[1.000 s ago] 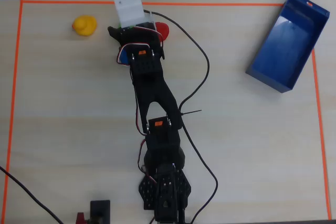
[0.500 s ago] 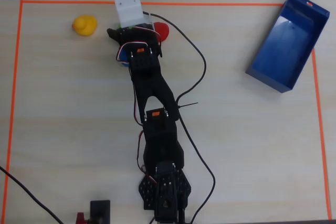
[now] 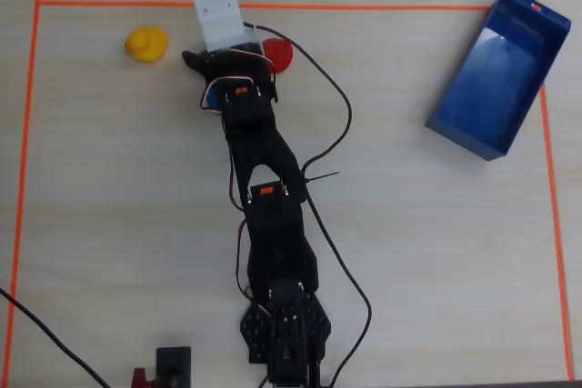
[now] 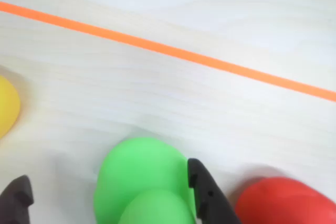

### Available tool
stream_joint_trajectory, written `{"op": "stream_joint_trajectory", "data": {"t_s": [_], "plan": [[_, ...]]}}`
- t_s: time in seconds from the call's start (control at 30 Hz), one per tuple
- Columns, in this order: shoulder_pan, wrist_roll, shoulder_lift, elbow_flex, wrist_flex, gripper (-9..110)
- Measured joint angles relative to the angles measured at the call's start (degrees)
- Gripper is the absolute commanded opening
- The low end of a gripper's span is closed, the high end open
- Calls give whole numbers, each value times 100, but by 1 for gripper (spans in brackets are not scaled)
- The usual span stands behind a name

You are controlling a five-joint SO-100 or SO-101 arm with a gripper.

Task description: Grasp green duck and put it into box.

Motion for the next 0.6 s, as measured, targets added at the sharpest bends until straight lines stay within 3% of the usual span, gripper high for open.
{"op": "stream_joint_trajectory", "data": {"t_s": [0.6], "plan": [[211, -114, -44, 413, -237, 38]]}}
